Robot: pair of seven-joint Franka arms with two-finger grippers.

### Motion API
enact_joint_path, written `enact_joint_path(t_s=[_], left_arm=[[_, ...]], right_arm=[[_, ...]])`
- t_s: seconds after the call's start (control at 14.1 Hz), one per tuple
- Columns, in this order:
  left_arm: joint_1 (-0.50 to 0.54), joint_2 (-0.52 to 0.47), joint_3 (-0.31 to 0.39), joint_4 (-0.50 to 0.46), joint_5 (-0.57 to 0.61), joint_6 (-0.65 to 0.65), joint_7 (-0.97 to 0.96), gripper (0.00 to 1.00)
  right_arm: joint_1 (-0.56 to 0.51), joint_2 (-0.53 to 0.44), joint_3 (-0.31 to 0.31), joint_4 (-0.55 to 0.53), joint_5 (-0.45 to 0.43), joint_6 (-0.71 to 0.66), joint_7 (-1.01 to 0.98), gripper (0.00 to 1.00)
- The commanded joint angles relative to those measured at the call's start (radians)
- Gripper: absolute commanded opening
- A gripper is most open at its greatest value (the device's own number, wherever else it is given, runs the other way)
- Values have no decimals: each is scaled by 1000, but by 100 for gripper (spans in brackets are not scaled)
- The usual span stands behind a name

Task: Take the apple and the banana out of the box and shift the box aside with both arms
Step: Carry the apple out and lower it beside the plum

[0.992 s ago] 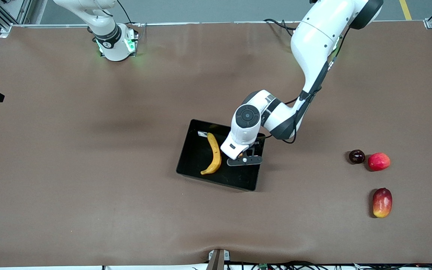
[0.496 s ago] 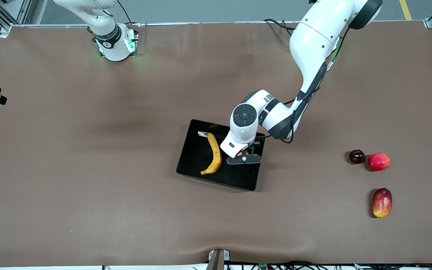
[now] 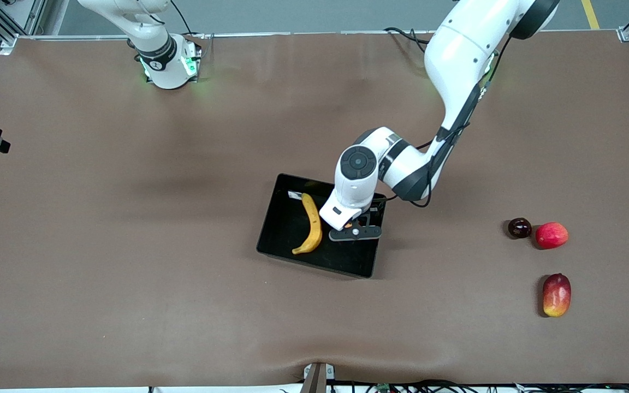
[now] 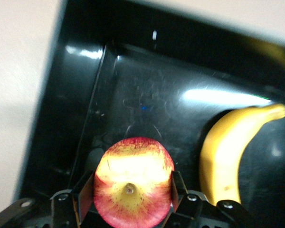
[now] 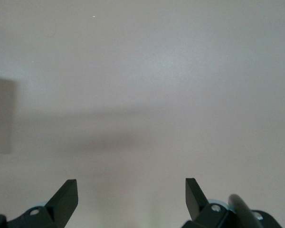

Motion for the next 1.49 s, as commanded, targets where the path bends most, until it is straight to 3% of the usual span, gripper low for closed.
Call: enact_joint_path(t_s=[0.0,0.28,0.57,0.99,1.42], left_arm=[[30,-112,5,-23,27,-14,-10,0],[176,-218,-8,-25,9,-119,204,0],[321,-239,-12,-40,9,-245,437,0],[464,-167,-5,-148,27,-192,482,0],[503,-95,10,-154,29,-114,447,0]], right_arm=[[-11,1,6,6,-7,-3,-10,100],[-11,12,6,6,-10,-3,-13,100],[-11,20,6,6,-10,-2,-13,100],[-9,56,6,6,-5,-8,-11,100],[-11,58,8,6,-1,-5,-11,100]])
